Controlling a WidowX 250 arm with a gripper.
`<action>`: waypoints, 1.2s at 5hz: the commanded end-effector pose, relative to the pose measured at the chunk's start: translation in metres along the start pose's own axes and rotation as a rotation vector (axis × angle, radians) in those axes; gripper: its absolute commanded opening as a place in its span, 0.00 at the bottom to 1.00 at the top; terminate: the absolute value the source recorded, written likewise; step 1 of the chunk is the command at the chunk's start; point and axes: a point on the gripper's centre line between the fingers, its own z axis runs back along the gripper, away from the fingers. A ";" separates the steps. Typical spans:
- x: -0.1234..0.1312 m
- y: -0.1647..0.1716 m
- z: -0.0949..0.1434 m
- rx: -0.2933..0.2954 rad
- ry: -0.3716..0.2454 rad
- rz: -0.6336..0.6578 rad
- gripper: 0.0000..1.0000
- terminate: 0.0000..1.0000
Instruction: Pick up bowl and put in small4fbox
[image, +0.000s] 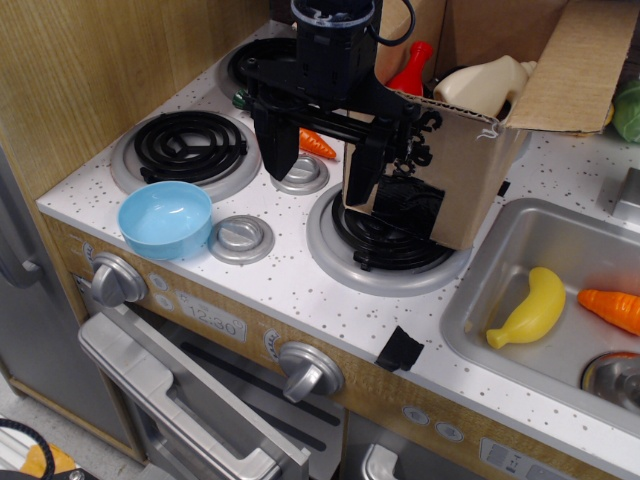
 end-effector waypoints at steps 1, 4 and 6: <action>0.000 0.000 0.000 0.000 0.000 0.000 1.00 0.00; -0.027 0.071 -0.031 0.047 -0.007 -0.127 1.00 0.00; -0.009 0.101 -0.068 0.118 -0.107 -0.251 1.00 0.00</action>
